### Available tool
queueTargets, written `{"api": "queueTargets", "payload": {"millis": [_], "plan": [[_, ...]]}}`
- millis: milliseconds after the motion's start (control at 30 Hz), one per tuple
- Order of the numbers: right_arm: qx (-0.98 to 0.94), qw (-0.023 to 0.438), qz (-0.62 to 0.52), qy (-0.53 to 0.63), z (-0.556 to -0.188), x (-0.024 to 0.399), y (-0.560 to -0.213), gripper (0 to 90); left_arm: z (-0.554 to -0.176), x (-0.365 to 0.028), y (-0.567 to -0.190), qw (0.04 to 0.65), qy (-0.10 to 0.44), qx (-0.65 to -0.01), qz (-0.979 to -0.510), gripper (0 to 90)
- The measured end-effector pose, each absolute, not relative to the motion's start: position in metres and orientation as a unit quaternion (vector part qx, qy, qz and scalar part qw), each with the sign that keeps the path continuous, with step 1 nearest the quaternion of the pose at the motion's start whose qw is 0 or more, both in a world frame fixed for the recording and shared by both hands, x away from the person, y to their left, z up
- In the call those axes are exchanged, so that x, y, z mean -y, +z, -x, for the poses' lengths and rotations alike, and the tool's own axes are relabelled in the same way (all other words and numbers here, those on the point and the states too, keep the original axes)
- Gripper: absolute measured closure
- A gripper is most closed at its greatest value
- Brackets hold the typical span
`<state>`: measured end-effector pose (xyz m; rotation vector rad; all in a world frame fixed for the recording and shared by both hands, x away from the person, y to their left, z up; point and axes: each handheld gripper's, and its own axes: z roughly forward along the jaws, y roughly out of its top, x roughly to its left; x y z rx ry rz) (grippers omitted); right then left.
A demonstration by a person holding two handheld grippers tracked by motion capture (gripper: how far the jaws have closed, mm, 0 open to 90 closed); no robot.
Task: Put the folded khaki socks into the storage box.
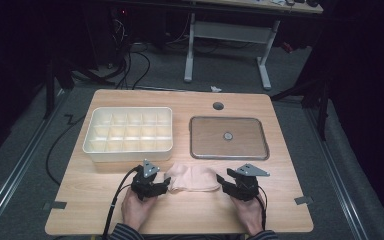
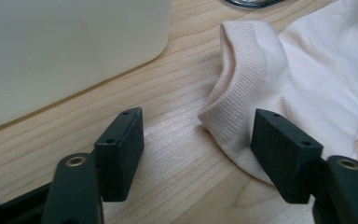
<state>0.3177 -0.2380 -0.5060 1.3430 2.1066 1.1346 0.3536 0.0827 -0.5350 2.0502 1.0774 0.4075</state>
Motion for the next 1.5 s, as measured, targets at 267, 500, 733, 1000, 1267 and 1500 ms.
{"api": "queueTargets", "payload": {"millis": [267,500,733,1000,1267,1500], "plan": [[-0.763,0.203,-0.452,0.415,-0.316,0.221,-0.491,57.3,-0.354,-0.082,-0.535,0.385,0.158,-0.42,-0.807,30.8],[-0.779,0.178,-0.426,0.424,-0.321,0.195,-0.496,74.3,-0.351,-0.082,-0.528,0.39,0.158,-0.421,-0.804,42.1],[-0.799,0.155,-0.412,0.409,-0.325,0.172,-0.51,82.1,-0.356,-0.084,-0.518,0.415,0.141,-0.429,-0.79,43.5],[-0.811,0.147,-0.402,0.399,-0.328,0.156,-0.519,84.8,-0.358,-0.08,-0.524,0.418,0.114,-0.422,-0.796,49.6],[-0.819,0.144,-0.398,0.386,-0.329,0.15,-0.526,86.1,-0.36,-0.08,-0.528,0.424,0.1,-0.426,-0.793,53.1],[-0.822,0.14,-0.399,0.381,-0.329,0.149,-0.53,86.2,-0.358,-0.08,-0.533,0.425,0.106,-0.417,-0.796,55.4]]}}
